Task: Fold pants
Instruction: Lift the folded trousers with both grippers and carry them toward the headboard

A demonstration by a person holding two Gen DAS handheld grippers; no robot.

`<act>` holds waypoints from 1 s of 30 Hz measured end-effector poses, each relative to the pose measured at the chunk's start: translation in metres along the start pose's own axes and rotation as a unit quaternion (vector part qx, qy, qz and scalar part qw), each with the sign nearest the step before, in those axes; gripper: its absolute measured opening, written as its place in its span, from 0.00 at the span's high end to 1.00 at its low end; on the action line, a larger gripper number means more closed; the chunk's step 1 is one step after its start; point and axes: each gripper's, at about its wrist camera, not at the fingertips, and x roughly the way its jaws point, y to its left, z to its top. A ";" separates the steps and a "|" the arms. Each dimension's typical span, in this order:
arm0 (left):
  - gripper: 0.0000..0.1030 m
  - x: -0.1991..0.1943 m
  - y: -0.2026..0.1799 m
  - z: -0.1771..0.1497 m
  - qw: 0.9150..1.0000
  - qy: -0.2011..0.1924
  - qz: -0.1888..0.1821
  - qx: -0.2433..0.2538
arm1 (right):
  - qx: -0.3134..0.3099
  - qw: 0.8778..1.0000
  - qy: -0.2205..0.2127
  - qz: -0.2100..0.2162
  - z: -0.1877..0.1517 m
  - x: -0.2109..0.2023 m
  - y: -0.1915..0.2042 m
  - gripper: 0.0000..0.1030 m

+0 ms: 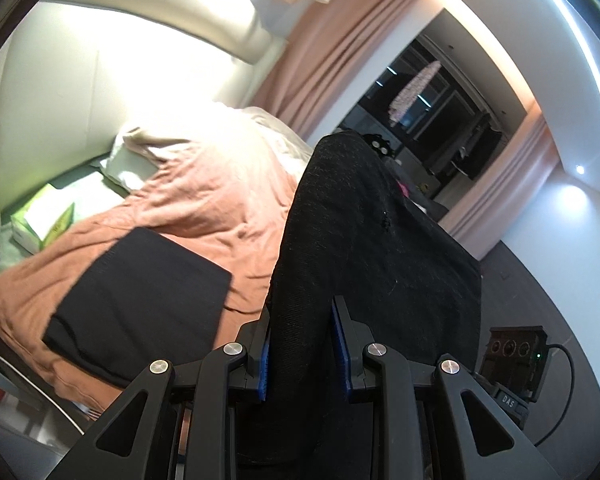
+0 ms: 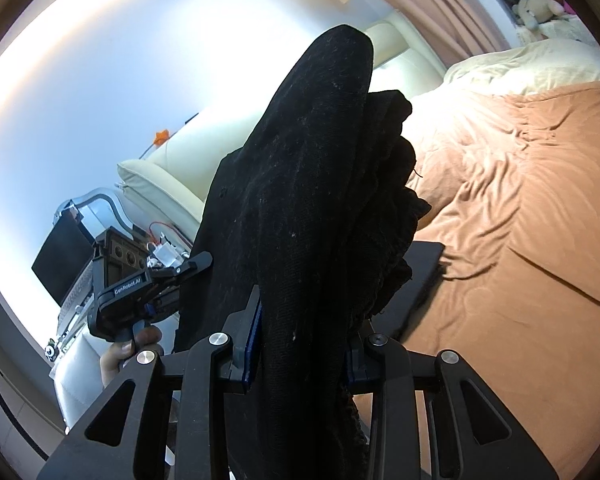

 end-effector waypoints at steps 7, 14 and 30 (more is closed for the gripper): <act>0.74 0.011 0.055 0.028 0.999 0.001 0.031 -0.022 | 0.002 1.000 0.020 0.003 0.008 0.060 -0.007 0.73; 0.74 0.029 0.104 0.047 0.997 0.008 0.055 -0.047 | 0.017 0.999 0.043 0.011 0.016 0.115 -0.025 0.73; 0.74 0.089 0.181 0.063 0.988 0.040 0.119 -0.084 | 0.070 0.993 0.092 0.011 0.016 0.204 -0.070 0.73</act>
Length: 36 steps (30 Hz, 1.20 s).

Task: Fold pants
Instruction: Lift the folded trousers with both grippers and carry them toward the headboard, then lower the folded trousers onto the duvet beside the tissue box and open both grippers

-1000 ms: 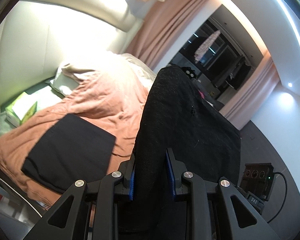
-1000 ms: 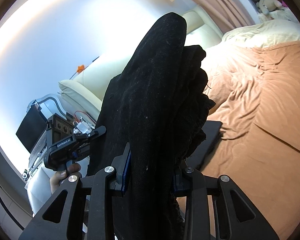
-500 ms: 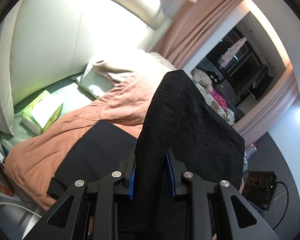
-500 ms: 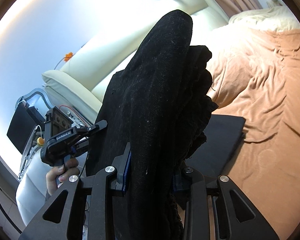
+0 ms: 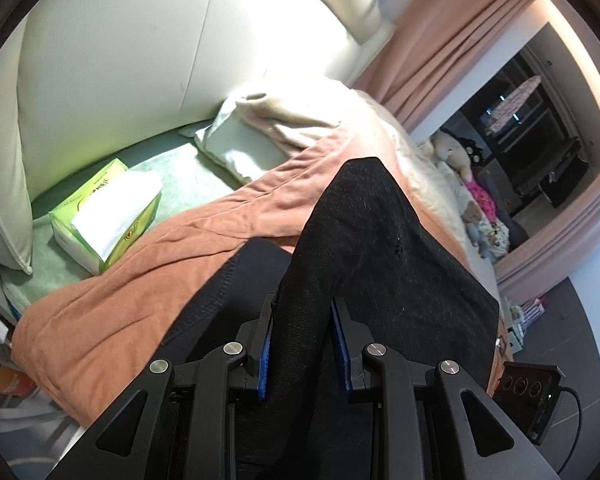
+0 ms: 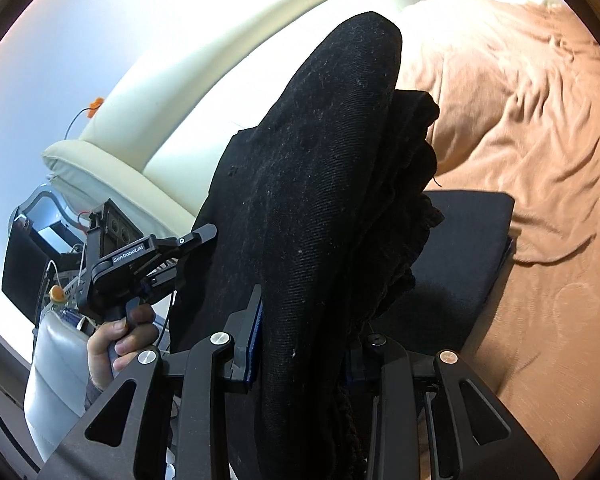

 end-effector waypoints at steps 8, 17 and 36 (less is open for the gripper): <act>0.74 0.050 0.030 0.006 0.999 0.025 0.027 -0.014 | 0.016 1.000 0.014 -0.005 0.005 0.030 -0.019 0.73; 0.74 0.094 0.060 0.008 0.997 0.041 0.051 -0.033 | 0.046 0.998 0.032 -0.028 0.005 0.064 -0.040 0.72; 0.57 0.048 0.053 -0.016 0.991 0.011 0.130 -0.023 | -0.032 0.997 0.008 -0.072 0.008 -0.010 -0.026 0.51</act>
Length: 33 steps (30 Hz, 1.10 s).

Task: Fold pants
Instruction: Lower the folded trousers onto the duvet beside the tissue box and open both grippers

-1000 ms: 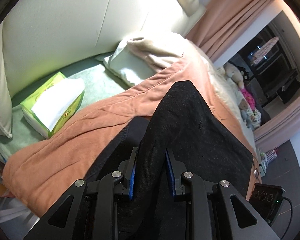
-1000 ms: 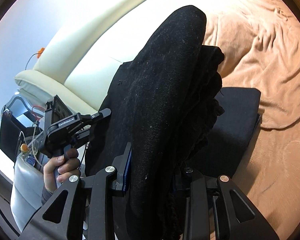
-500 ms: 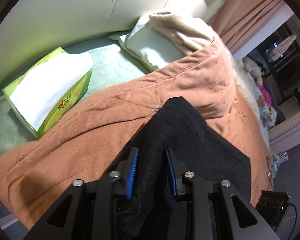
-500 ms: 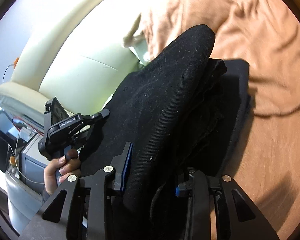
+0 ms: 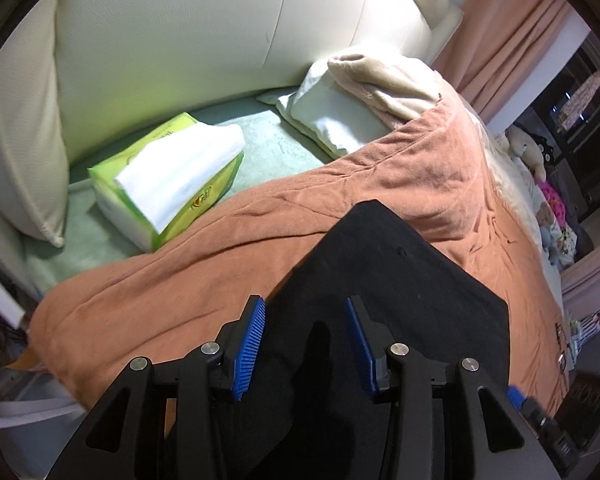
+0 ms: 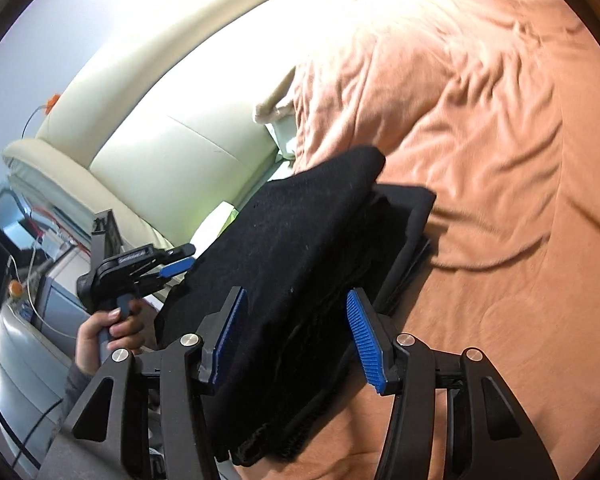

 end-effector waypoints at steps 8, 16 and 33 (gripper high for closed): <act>0.57 -0.029 -0.020 -0.026 0.999 -0.020 0.011 0.038 | -0.115 0.993 0.015 -0.024 0.016 0.011 0.034 0.51; 0.57 -0.018 -0.028 -0.044 0.997 -0.011 0.033 0.067 | -0.202 0.978 0.038 -0.032 0.031 0.048 0.062 0.51; 0.81 0.004 -0.023 -0.070 0.989 0.019 0.122 0.080 | -0.274 0.954 0.079 -0.092 0.015 0.101 0.046 0.52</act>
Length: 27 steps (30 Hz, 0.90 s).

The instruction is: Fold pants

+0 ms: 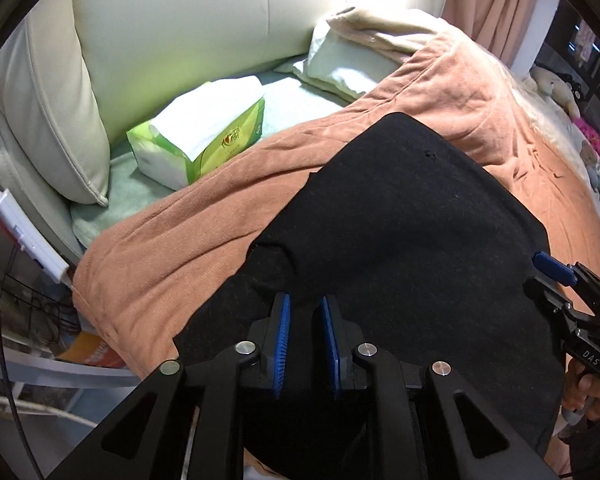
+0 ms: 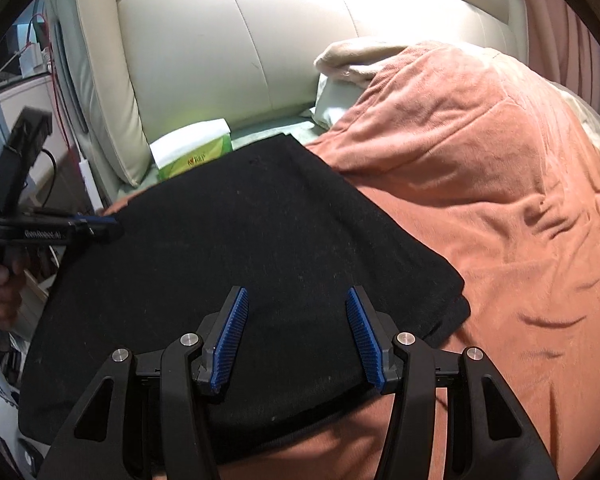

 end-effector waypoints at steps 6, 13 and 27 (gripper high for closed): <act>0.74 -0.021 -0.029 -0.012 1.000 -0.020 -0.014 0.018 | -0.024 1.000 0.002 -0.016 -0.014 -0.019 0.015 0.52; 0.74 -0.035 -0.068 -0.030 0.997 -0.025 -0.059 0.038 | -0.010 0.999 0.035 0.000 -0.035 -0.038 0.024 0.52; 0.74 -0.046 -0.127 -0.064 0.993 -0.007 -0.094 0.065 | 0.038 0.999 0.021 -0.019 -0.054 -0.136 0.001 0.52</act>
